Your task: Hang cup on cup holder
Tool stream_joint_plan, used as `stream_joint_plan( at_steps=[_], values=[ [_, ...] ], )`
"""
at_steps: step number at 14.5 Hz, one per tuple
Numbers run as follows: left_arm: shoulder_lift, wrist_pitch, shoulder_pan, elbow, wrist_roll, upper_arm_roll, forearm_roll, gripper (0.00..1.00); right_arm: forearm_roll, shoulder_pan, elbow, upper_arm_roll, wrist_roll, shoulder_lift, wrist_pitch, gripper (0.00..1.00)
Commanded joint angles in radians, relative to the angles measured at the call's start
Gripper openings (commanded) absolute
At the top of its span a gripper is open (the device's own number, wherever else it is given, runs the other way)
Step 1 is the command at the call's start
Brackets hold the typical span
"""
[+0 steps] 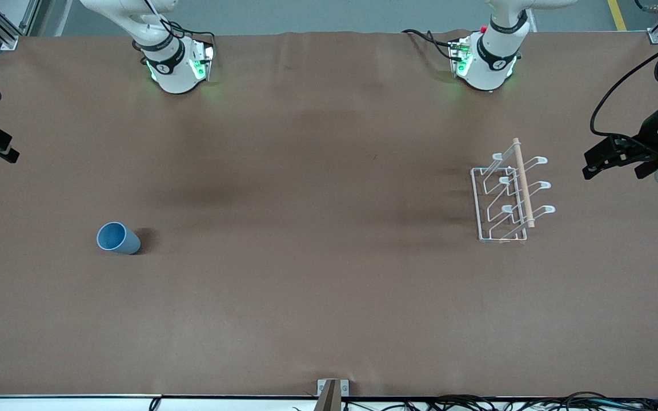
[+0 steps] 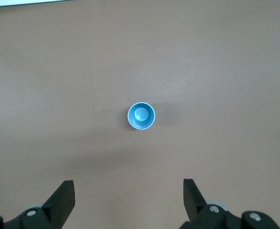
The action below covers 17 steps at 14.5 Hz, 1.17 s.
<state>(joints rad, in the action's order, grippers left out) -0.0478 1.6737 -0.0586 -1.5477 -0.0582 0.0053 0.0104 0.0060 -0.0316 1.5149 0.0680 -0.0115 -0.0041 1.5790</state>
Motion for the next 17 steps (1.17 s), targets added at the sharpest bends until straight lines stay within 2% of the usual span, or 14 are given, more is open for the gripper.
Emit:
stream_joint_plan(
  at_steps=[1, 7, 11, 13, 15, 17],
  values=[
    [-0.009, 0.009, 0.0, 0.014, 0.021, -0.004, -0.054, 1.0, -0.001, -0.007, 0.014, -0.008, -0.004, -0.013, 0.001, 1.0],
    [-0.017, 0.011, -0.009, 0.018, 0.008, -0.007, -0.017, 1.0, -0.001, -0.007, 0.019, -0.008, -0.005, -0.013, -0.028, 1.0],
    [-0.009, 0.005, -0.006, 0.028, 0.021, -0.005, 0.013, 1.0, -0.02, -0.013, 0.097, -0.007, -0.018, -0.007, -0.008, 1.0],
    [-0.001, 0.001, -0.004, 0.012, 0.023, -0.007, 0.013, 1.0, -0.024, -0.021, 0.172, -0.002, -0.051, 0.019, 0.066, 1.0],
    [0.008, 0.0, -0.003, 0.006, 0.024, -0.008, 0.013, 1.0, -0.024, -0.025, 0.299, -0.001, -0.073, 0.029, 0.215, 1.0],
    [0.022, -0.029, -0.003, -0.006, 0.072, -0.008, 0.013, 1.0, -0.024, -0.04, 0.378, 0.0, -0.149, 0.067, 0.344, 1.0]
  ],
)
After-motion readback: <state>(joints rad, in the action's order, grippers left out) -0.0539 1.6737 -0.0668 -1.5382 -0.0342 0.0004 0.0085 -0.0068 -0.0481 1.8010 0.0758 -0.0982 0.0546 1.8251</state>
